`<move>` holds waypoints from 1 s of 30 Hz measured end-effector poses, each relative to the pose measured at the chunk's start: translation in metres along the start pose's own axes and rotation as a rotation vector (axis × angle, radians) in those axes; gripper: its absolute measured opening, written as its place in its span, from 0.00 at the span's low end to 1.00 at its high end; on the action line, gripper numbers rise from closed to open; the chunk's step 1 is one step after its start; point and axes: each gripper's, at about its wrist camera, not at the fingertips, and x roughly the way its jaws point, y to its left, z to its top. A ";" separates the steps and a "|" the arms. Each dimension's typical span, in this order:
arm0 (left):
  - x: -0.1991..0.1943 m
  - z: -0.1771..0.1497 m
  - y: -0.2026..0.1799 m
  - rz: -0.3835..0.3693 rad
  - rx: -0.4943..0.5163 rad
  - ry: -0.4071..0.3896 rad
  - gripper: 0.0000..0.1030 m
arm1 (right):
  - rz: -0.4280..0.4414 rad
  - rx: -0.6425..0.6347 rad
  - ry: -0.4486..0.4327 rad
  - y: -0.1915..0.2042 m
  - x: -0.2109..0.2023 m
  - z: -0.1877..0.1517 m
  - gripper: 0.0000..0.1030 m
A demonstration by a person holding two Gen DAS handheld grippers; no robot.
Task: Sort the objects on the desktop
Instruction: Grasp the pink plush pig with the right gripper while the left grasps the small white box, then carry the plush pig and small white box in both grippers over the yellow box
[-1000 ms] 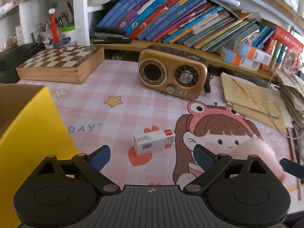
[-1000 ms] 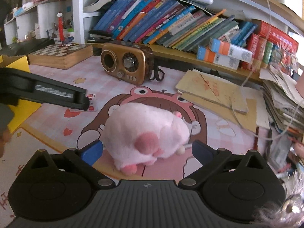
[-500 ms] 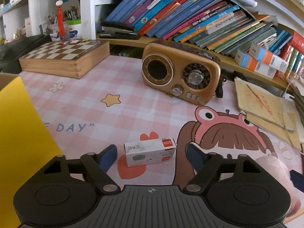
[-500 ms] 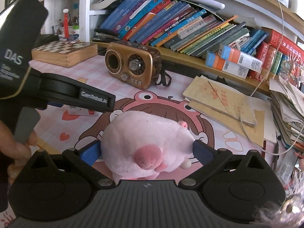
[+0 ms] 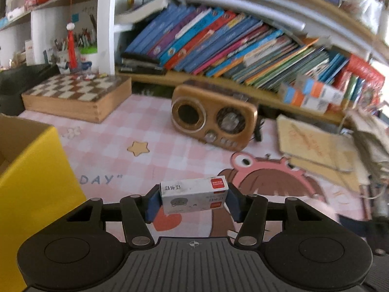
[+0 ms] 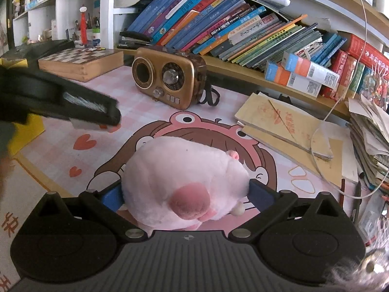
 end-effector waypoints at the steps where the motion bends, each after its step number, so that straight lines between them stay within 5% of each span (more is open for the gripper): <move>1: -0.008 0.000 0.001 -0.010 0.001 -0.008 0.53 | 0.003 0.002 0.000 0.000 0.000 0.000 0.95; 8: -0.057 -0.008 0.010 -0.054 0.028 -0.029 0.53 | 0.018 0.034 -0.037 -0.005 -0.011 -0.001 0.75; 30: -0.155 -0.038 0.043 -0.144 -0.008 -0.079 0.53 | 0.055 0.142 -0.068 0.013 -0.111 -0.010 0.76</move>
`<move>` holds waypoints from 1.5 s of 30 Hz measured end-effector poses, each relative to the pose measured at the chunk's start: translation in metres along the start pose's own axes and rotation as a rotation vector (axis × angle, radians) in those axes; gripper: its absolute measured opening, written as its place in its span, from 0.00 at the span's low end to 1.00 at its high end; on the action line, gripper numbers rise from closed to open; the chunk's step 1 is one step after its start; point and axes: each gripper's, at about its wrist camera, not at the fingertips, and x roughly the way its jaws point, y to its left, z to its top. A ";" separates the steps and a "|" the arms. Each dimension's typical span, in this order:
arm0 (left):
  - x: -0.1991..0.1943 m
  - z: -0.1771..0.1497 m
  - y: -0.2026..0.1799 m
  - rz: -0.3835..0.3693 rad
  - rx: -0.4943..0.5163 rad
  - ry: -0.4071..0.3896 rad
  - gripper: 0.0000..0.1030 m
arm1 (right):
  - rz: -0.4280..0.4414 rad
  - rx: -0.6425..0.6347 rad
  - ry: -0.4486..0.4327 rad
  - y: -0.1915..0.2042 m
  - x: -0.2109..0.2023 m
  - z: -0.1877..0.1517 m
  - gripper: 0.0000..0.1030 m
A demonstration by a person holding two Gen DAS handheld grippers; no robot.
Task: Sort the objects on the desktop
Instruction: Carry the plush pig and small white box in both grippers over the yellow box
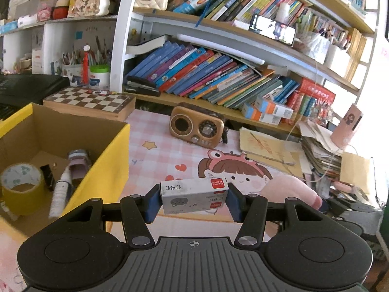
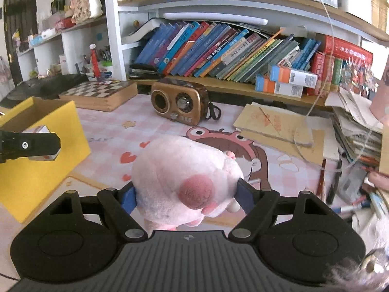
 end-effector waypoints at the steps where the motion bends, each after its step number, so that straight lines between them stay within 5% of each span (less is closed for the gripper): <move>1: -0.005 -0.001 0.002 -0.006 0.002 -0.001 0.53 | 0.002 0.011 0.004 0.002 -0.006 -0.002 0.76; 20: -0.087 -0.041 0.056 -0.068 -0.015 0.020 0.53 | 0.011 0.102 0.101 0.085 -0.094 -0.057 0.76; 45: -0.170 -0.082 0.131 -0.076 -0.016 0.031 0.53 | 0.068 0.071 0.094 0.207 -0.147 -0.102 0.76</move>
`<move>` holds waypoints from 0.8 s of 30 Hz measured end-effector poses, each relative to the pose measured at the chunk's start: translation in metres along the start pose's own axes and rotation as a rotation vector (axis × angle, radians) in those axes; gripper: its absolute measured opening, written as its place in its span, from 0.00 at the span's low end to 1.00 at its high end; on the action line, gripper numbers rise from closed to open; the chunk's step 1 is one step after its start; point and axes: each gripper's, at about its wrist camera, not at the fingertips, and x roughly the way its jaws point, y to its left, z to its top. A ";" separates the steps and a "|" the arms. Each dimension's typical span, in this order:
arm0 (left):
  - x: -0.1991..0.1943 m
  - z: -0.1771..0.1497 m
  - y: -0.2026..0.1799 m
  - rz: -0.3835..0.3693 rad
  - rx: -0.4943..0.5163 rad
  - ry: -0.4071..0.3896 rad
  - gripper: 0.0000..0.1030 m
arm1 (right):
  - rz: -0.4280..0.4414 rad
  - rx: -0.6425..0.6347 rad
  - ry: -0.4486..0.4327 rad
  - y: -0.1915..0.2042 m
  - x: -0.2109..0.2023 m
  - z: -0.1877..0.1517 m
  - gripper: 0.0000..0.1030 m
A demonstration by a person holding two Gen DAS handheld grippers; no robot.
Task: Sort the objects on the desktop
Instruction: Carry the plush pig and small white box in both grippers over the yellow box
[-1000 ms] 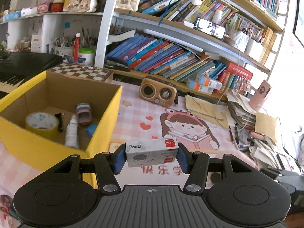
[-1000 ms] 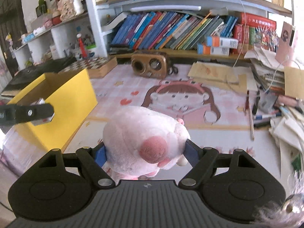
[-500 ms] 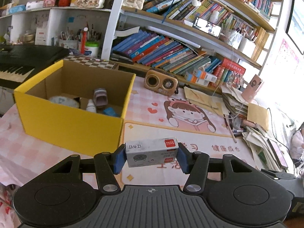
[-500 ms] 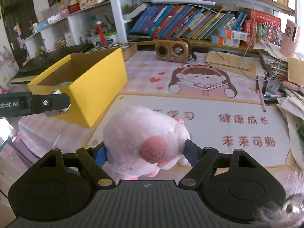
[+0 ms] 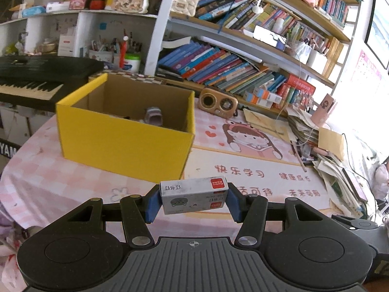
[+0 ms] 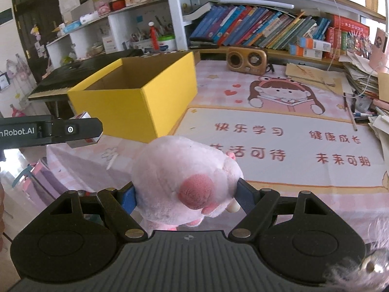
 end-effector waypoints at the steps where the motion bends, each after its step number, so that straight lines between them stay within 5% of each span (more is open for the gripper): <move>1: -0.003 -0.001 0.003 0.006 -0.004 -0.003 0.53 | 0.005 -0.004 -0.002 0.004 -0.001 -0.001 0.76; 24: -0.046 -0.011 0.062 0.116 -0.099 -0.053 0.53 | 0.132 -0.120 0.028 0.075 0.013 -0.001 0.76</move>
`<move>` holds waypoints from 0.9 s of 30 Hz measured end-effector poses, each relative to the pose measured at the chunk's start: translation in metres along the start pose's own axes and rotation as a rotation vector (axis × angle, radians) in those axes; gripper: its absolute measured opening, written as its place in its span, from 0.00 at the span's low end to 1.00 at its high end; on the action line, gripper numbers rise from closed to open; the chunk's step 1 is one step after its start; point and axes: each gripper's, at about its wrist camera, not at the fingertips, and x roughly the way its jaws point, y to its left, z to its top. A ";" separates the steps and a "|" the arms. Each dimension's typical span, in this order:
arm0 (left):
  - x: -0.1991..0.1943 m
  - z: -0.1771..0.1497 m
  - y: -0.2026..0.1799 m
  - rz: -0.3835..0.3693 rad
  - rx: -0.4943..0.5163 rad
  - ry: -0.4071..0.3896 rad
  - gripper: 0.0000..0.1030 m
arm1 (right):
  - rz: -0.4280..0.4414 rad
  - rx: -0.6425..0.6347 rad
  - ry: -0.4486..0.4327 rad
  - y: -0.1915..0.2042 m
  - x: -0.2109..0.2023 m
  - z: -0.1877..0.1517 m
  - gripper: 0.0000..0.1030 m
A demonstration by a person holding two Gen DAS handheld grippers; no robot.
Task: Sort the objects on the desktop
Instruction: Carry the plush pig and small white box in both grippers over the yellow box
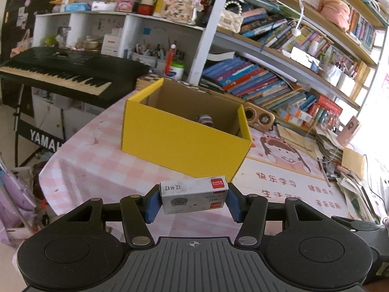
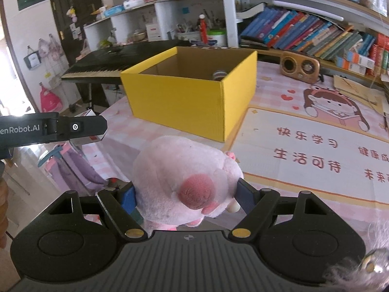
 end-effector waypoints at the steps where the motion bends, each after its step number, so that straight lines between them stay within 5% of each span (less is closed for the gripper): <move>1: 0.000 0.000 0.002 0.003 -0.002 -0.001 0.53 | 0.004 -0.004 0.001 0.002 0.001 0.001 0.76; 15: 0.001 0.014 0.010 0.019 -0.012 -0.033 0.53 | 0.034 -0.042 -0.006 0.011 0.007 0.016 0.76; 27: 0.031 0.052 0.006 0.048 0.001 -0.100 0.53 | 0.055 -0.056 -0.134 -0.010 0.009 0.076 0.76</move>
